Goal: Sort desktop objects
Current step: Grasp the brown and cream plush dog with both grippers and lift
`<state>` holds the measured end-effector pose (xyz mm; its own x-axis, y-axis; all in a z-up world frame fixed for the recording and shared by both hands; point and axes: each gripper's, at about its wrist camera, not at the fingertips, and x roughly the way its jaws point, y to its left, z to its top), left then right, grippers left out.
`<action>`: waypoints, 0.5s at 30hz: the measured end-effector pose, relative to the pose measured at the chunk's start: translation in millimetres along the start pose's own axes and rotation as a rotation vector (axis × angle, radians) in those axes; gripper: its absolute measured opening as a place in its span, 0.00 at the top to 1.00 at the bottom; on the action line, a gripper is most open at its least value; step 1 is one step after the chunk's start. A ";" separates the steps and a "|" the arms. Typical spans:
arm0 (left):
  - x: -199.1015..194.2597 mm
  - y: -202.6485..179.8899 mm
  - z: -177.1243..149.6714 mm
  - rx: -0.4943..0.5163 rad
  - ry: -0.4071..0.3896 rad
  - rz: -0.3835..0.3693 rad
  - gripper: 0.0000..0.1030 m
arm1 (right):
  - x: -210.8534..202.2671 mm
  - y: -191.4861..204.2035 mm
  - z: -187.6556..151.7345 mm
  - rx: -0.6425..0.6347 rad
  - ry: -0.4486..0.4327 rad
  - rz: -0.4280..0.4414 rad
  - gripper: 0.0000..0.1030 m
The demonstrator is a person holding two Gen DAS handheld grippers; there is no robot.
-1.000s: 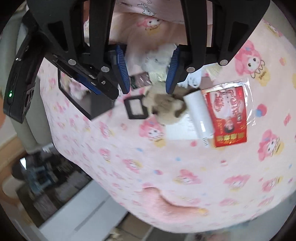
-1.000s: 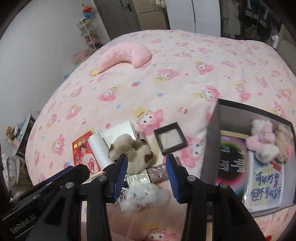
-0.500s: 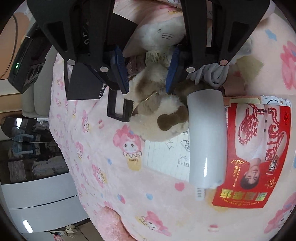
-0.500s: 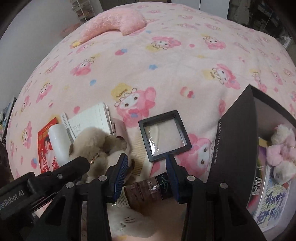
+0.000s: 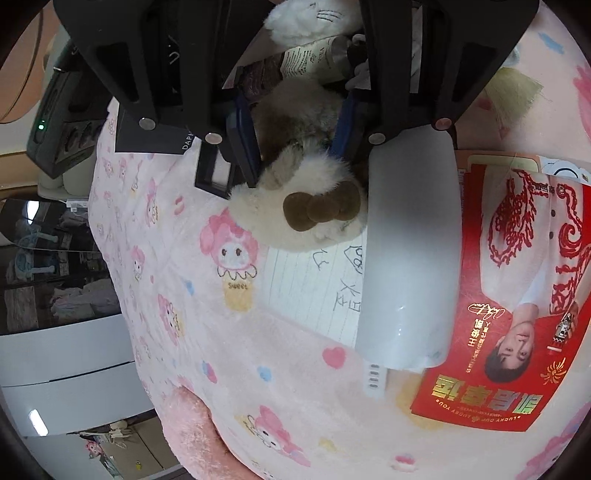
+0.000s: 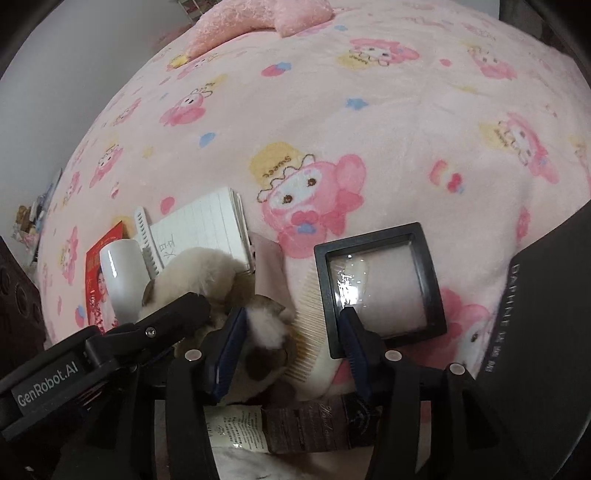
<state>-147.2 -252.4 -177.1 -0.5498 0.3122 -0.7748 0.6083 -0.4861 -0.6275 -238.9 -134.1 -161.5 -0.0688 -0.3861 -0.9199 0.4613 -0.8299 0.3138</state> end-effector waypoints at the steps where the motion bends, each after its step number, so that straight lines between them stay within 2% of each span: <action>1: -2.5 -0.8 -0.9 0.005 0.000 -0.017 0.69 | 2.4 -2.7 0.4 0.020 0.018 0.033 0.53; 3: -12.5 -7.2 -5.5 0.043 -0.016 -0.038 0.69 | 0.9 -3.0 -1.5 0.026 0.034 0.098 0.58; 4: -19.5 -12.6 -9.3 0.077 -0.036 -0.048 0.69 | -1.2 -1.9 -3.1 0.025 0.043 0.133 0.66; 5: -26.3 -18.1 -13.6 0.111 -0.057 -0.055 0.70 | -4.2 -0.1 -5.3 0.015 0.045 0.152 0.69; 7: -39.2 -28.2 -22.3 0.171 -0.092 -0.044 0.70 | -11.2 5.6 -11.7 0.002 0.039 0.186 0.72; 9: -50.7 -37.0 -30.2 0.216 -0.103 -0.059 0.70 | -23.3 8.1 -19.4 -0.001 0.014 0.211 0.75; 10: -55.8 -41.2 -34.1 0.233 -0.103 -0.075 0.70 | -30.5 9.0 -23.0 0.001 0.001 0.227 0.79; 11: -61.4 -45.4 -38.1 0.244 -0.103 -0.100 0.70 | -39.6 9.2 -26.5 0.005 -0.016 0.234 0.83; 15: -82.1 -72.4 -58.0 0.309 -0.082 -0.154 0.70 | -84.3 3.0 -36.2 -0.001 -0.103 0.197 0.83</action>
<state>-112.9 -195.6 -72.6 -0.6734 0.3406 -0.6562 0.3197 -0.6661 -0.6739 -199.7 -89.4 -91.5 -0.0672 -0.5795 -0.8122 0.4755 -0.7342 0.4846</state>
